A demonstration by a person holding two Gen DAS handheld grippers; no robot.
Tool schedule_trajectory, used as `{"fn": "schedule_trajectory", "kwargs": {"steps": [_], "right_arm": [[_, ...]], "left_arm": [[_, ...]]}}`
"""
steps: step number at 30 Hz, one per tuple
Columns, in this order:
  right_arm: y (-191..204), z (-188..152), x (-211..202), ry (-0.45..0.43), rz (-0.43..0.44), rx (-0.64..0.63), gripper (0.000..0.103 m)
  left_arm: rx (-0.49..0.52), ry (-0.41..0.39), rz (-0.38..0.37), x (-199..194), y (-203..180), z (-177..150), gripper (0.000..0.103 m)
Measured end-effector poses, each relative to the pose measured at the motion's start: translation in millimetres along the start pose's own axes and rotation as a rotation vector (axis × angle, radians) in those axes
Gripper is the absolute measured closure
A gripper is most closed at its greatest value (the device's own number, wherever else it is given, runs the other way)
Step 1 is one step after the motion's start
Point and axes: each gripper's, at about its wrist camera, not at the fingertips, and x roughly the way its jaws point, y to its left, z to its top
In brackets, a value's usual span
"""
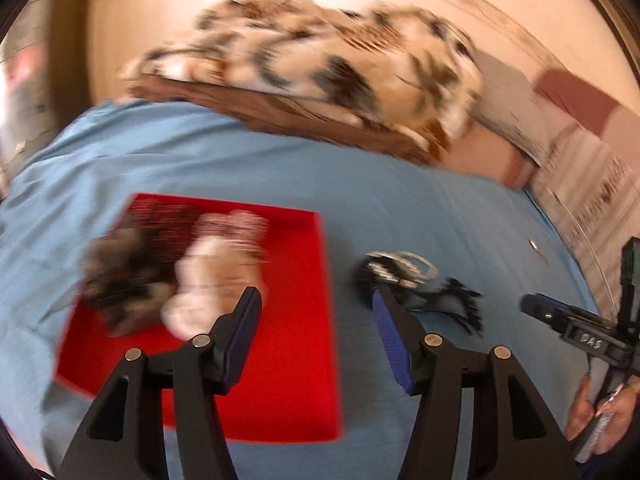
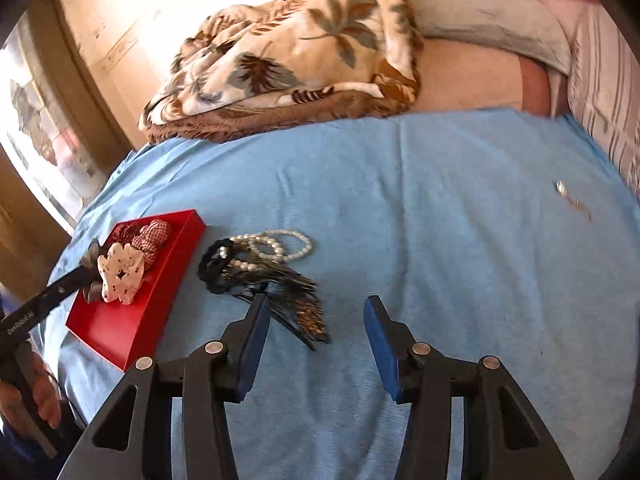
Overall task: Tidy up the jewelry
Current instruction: 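Grasp black hair tie with left tool while right tool grasps black claw clips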
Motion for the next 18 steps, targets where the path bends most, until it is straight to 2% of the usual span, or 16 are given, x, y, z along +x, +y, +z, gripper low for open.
{"fn": "schedule_trajectory", "kwargs": {"steps": [5,9,13,14,15,16,17,18], "right_arm": [[2.0,1.1,16.2,-0.001,0.072,-0.016,0.048],[12.0,2.2,40.4,0.012,0.083,-0.089,0.031],[10.8,0.0,66.2,0.044,0.078,-0.106,0.03],[9.5,0.0,71.2,0.051,0.084,-0.101,0.03],[8.3,-0.2,75.4,0.06,0.095,-0.095,0.035],[6.2,-0.4,79.3,0.069,0.112,-0.08,0.06],[3.8,-0.8,81.4,0.085,0.123,-0.064,0.076],[0.7,-1.3,82.2,0.1,0.131,-0.044,0.086]], "left_arm": [[0.055,0.122,-0.02,58.1,-33.6,12.5,0.046],[0.039,0.207,-0.016,99.6,-40.3,21.1,0.046],[0.091,0.264,0.001,130.4,-60.4,22.4,0.046],[0.108,0.274,-0.001,134.4,-65.4,22.1,0.05],[0.136,0.287,-0.004,139.2,-73.1,20.3,0.055],[0.158,0.302,-0.005,142.2,-78.5,17.6,0.072],[0.168,0.316,-0.009,143.9,-80.9,14.8,0.091],[0.167,0.33,-0.028,144.5,-82.8,10.9,0.094]]}}
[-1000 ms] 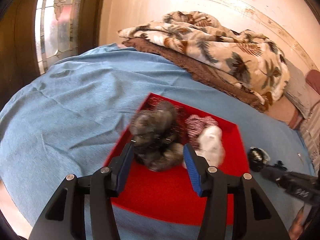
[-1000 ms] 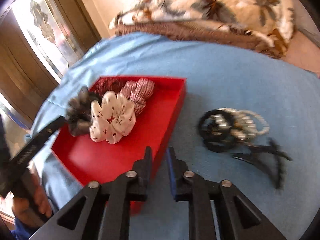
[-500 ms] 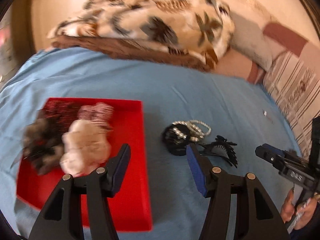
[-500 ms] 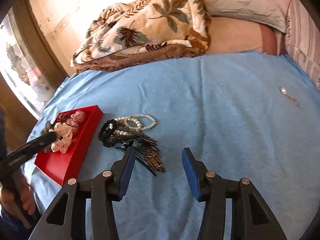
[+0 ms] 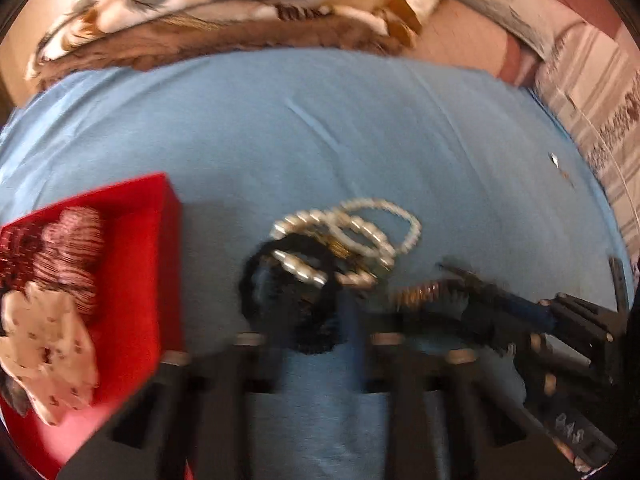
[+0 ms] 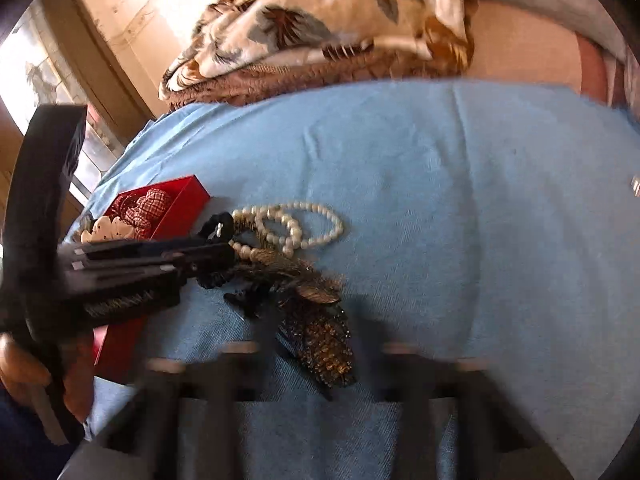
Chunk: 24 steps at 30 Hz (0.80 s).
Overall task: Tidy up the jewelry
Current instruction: 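Grasp black hair tie with left tool while right tool grasps black claw clips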
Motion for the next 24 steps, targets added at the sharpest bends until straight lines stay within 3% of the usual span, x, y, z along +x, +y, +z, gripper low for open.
{"fn": "schedule_trajectory", "kwargs": {"steps": [6,9,11,13,14,16,18,24], "right_arm": [[-34.7,-13.9,-33.0,-0.014,-0.077,0.106,0.09],[-59.9,-30.3,-61.7,-0.021,-0.109,0.15,0.09],[-73.3,-41.0,-76.7,-0.029,-0.124,0.169,0.089],[-84.2,-51.8,-87.5,-0.041,-0.14,0.187,0.089],[-87.4,-55.3,-90.3,-0.046,-0.142,0.192,0.089],[-94.1,-61.9,-93.3,-0.059,-0.143,0.208,0.072],[-96.7,-64.8,-94.3,-0.074,-0.164,0.219,0.057],[-97.1,-68.3,-94.5,-0.096,-0.166,0.209,0.056]], "left_arm": [[0.032,0.037,-0.164,-12.0,-28.4,-27.6,0.094],[0.081,0.036,-0.288,-34.3,-48.8,-48.0,0.094],[0.099,0.019,-0.321,-49.9,-55.5,-59.0,0.093],[0.102,-0.003,-0.322,-62.9,-56.0,-68.1,0.087],[0.103,-0.009,-0.306,-65.5,-54.8,-69.8,0.073],[0.087,-0.035,-0.255,-71.2,-47.1,-73.1,0.055],[0.056,-0.031,-0.239,-69.9,-39.7,-71.1,0.055],[-0.026,-0.019,-0.172,-55.3,-19.4,-71.9,0.055]]}}
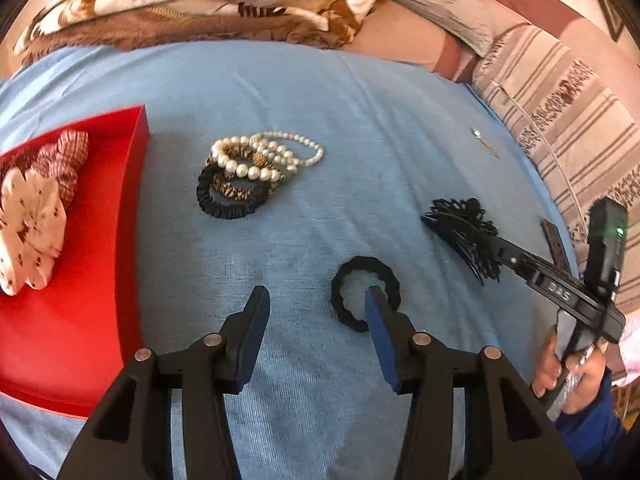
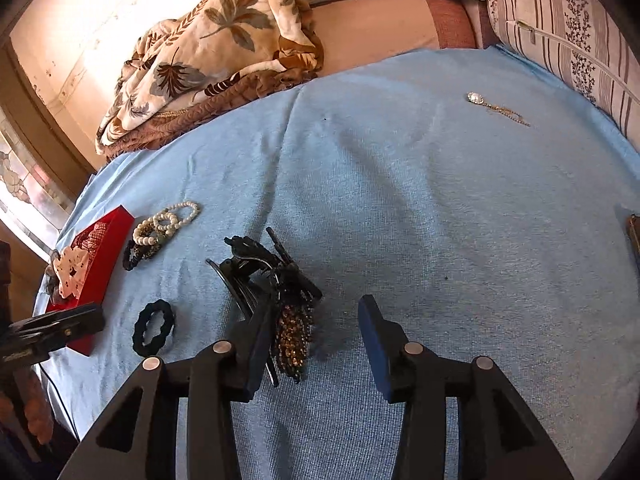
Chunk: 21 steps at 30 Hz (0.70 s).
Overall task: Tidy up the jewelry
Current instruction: 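Grasp black hair tie with left tool while right tool grasps black claw clips, then lower hair tie and claw clips into the red tray and open both tools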
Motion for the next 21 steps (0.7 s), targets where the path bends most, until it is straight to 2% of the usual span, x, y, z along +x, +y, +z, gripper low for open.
{"fn": "schedule_trajectory", "kwargs": {"steps": [8,11,12,14,15,16,21], "right_arm": [[2.0,-1.8,3.6,-0.01,0.031,-0.002,0.056],[5.6,-1.0,7.7,-0.013,0.044,-0.003,0.056],[6.9,-0.2,9.9,-0.012,0.051,-0.002,0.056],[9.2,0.9,13.3,-0.012,0.069,0.004,0.062],[10.3,1.4,14.6,-0.009,0.08,0.005,0.077],[12.1,1.9,16.0,-0.003,0.095,0.005,0.088],[20.9,-0.7,6.1,-0.014,0.1,0.001,0.092]], "left_arm": [[0.057,0.034,0.024,42.4,-27.8,4.2,0.055],[0.091,0.009,0.058,47.0,-37.6,1.2,0.056],[0.104,0.004,0.07,47.9,-41.1,-0.1,0.06],[0.121,0.001,0.089,49.6,-46.3,-2.4,0.088],[0.129,0.0,0.096,50.0,-48.3,-3.4,0.096],[0.126,0.002,0.091,49.4,-48.9,-4.3,0.097],[0.085,-0.032,0.073,30.5,-45.1,-7.4,0.097]]}}
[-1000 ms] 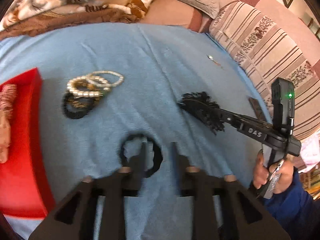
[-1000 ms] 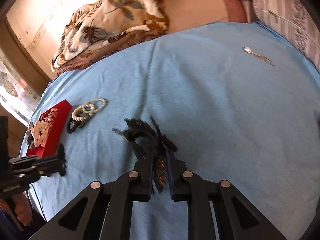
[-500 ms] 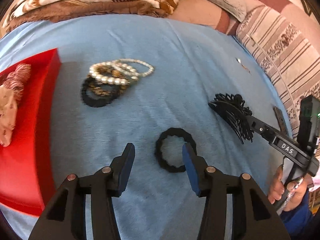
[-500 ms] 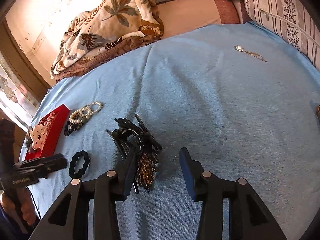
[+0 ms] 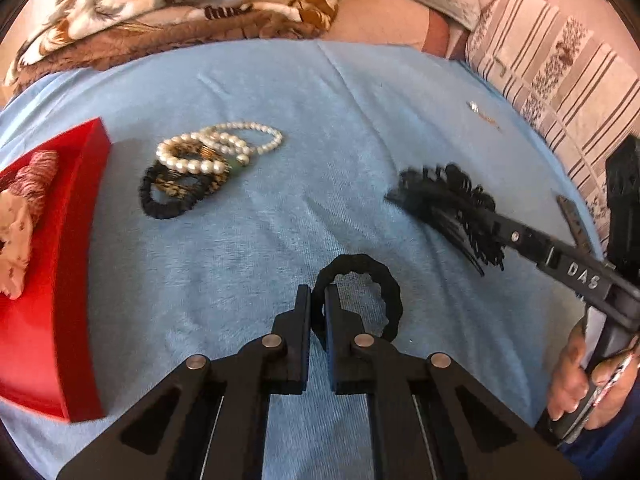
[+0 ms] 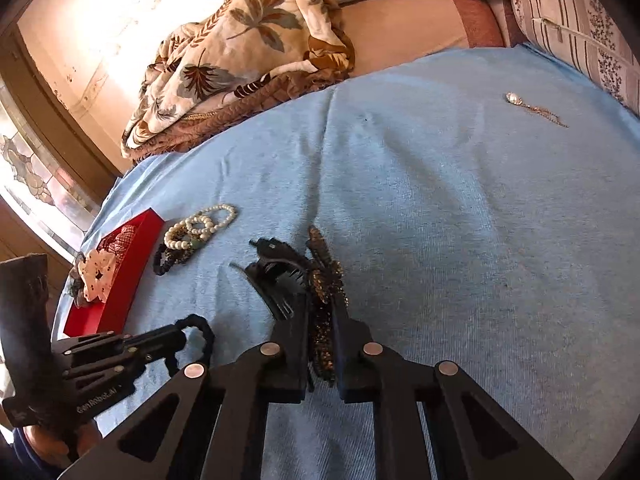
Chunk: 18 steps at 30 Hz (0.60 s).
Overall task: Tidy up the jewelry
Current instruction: 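Lower hair tie and claw clips into the red tray and open both tools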
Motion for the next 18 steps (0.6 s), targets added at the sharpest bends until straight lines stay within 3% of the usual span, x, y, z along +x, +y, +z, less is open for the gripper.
{"fn": "schedule_trajectory", "kwargs": {"steps": [8,14,18], "right_arm": [[21.1,-2.8,-25.9,-0.025,0.034,0.014,0.093],[68.9,-0.8,-37.8,-0.027,0.089,-0.065,0.093],[111.2,2.1,-32.7,-0.005,0.141,-0.128,0.093]], "left_arm": [[-0.108,-0.104,0.002,-65.4,40.3,-13.6,0.097],[-0.206,-0.184,0.121,-113.1,103.6,-31.3,0.097],[-0.289,-0.188,0.213,-129.7,155.0,-44.8,0.097]]}}
